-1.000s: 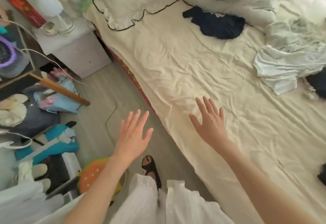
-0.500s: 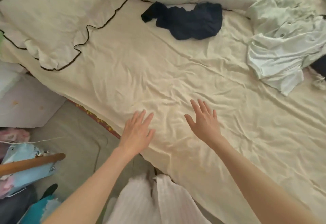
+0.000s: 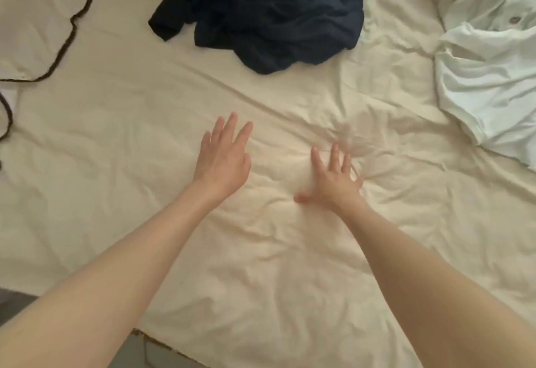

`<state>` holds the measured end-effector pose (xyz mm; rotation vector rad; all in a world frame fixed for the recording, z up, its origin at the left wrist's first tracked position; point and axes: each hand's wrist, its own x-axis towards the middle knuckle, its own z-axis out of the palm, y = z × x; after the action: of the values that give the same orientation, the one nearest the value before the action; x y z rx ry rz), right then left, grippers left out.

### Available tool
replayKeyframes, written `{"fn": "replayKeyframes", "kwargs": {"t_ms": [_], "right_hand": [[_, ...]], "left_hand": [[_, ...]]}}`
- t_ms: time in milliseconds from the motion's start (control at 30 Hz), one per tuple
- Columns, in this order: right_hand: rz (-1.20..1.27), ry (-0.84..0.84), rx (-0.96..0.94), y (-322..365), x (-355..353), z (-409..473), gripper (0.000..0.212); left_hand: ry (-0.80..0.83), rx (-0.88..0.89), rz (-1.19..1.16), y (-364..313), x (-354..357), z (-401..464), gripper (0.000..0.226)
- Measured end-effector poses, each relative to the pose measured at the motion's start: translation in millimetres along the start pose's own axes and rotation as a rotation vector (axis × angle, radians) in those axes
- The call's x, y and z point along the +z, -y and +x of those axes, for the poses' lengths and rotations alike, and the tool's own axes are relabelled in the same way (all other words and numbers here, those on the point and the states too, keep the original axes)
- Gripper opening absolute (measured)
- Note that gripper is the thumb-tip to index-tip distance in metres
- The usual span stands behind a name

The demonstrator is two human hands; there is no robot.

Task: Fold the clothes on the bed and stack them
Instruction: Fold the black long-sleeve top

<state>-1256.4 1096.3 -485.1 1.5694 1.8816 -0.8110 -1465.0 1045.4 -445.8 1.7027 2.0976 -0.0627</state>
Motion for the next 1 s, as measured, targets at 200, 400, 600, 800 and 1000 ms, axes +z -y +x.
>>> {"fn": "replayKeyframes", "kwargs": {"t_ms": [200,400,600,800,1000], "right_hand": [[0.03,-0.016,0.034,8.0,1.7,14.4,0.113],[-0.02,-0.026,0.044,7.5,8.4,18.6,0.112],[-0.047,-0.025,0.054,9.3,6.5,19.2,0.112],[0.016,-0.038,0.038,7.0,0.1,18.8,0.105],[0.243,-0.094,-0.017,5.2,-30.3,-4.8,0.046]], "left_hand": [[-0.031,0.108,0.02,-13.4,-18.5,100.3,0.06],[-0.127,0.09,0.039,-10.8,-21.1,165.3,0.067],[-0.228,0.068,0.105,-6.6,-18.4,190.7,0.033],[-0.173,0.172,-0.023,-9.0,-18.8,141.2,0.017],[0.017,0.169,-0.015,-16.1,8.9,-1.1,0.021]]}}
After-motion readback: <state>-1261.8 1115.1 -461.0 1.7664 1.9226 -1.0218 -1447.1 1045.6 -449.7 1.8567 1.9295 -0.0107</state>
